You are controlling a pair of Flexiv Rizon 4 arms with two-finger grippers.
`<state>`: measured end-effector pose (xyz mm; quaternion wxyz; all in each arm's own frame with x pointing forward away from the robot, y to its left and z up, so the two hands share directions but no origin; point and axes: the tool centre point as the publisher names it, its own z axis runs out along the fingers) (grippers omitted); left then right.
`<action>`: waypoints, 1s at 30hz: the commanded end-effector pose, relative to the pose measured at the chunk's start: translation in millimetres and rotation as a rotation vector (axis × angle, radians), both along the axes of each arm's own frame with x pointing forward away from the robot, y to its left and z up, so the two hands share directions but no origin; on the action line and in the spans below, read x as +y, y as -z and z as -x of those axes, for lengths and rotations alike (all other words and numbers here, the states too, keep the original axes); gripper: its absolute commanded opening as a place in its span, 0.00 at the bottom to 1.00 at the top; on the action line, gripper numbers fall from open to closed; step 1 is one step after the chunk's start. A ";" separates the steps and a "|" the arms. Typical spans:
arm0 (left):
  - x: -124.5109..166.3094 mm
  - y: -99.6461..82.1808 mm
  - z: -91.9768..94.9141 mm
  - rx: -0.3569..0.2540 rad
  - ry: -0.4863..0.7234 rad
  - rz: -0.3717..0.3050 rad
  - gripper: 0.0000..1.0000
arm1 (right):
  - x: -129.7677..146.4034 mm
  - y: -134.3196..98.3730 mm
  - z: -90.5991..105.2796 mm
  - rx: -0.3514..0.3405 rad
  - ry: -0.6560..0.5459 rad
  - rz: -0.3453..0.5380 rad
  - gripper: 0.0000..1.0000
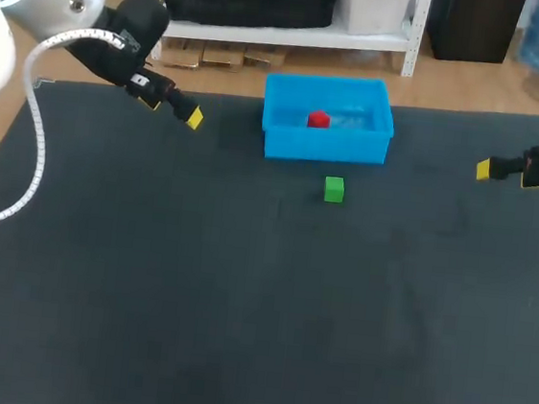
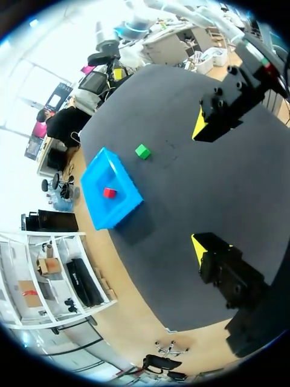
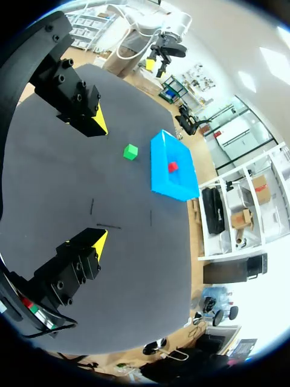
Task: Use the left arm to pick the red cube and place it into the blue plastic box first, then use the right arm to grasp the green cube and put it into the same blue plastic box after the first action is fully finished.
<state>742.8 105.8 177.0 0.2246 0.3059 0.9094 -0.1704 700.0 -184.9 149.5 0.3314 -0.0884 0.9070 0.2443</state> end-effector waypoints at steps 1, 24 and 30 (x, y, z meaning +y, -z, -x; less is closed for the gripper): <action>5.2 0.6 7.4 -0.005 -0.001 0.008 1.00 | 0.1 -0.1 -0.2 0.001 0.000 0.002 1.00; 11.4 1.7 11.2 -0.022 -0.021 0.001 1.00 | 0.1 -0.1 -0.2 0.001 0.000 0.002 1.00; 11.4 1.7 11.2 -0.022 -0.021 0.001 1.00 | 0.1 -0.1 -0.2 0.001 0.000 0.002 1.00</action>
